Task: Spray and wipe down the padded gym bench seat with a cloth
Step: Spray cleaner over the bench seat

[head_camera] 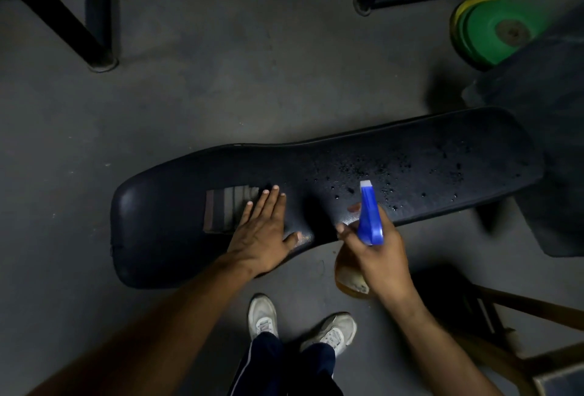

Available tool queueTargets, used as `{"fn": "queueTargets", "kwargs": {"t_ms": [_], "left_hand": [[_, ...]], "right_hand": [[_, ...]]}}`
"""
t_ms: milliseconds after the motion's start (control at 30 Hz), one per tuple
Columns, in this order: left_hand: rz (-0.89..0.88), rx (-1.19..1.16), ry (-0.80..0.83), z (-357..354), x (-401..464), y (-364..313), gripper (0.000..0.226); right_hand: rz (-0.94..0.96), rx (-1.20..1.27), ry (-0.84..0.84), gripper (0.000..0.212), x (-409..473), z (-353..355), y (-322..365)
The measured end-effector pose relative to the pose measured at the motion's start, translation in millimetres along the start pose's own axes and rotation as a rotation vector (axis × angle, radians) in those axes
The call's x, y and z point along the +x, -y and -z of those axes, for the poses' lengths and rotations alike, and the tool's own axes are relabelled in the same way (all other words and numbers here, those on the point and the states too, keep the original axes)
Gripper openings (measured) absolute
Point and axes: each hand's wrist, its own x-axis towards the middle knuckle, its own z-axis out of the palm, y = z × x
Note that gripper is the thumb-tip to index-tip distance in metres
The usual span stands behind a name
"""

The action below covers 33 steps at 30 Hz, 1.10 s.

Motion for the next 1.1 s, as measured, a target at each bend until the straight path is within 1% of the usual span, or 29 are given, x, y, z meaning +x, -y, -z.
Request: {"fn": "queueTargets", "kwargs": {"t_ms": [100,233,433,600,733,867,1000,1100], "left_hand": [[0.03,-0.015,-0.058,6.1,-5.2,18.1,0.09],[0.105,-0.056,-0.119,14.5,-20.7,50.3,0.091],[0.222,-0.11,-0.174,24.0,-53.8,107.5,0.092],[0.332,-0.183,-0.215,11.9,-85.8,157.3,0.093],[0.438,-0.255,-0.211,-4.7,-113.8,187.9,0.093],[0.462,-0.319,-0.152,-17.0,-131.3,202.4,0.09],[0.46,-0.364,-0.128,-22.5,-138.0,206.8,0.089],[0.452,-0.398,-0.118,-23.7,-138.3,208.0,0.09]], "right_hand": [[0.067,0.018,0.027,0.032,0.7,-14.0,19.7],[0.154,0.054,0.062,0.029,2.1,-41.2,56.8],[0.237,0.118,0.205,0.027,2.5,-105.5,117.0],[0.296,0.125,0.342,0.022,-4.0,-169.2,152.6],[0.336,0.173,0.458,0.026,-11.7,-225.9,160.9],[0.36,0.136,0.546,0.029,-12.3,-268.0,156.4],[0.38,0.053,0.634,0.033,-8.8,-286.8,146.4],[0.392,0.028,0.679,0.041,-4.1,-290.4,138.3]]}}
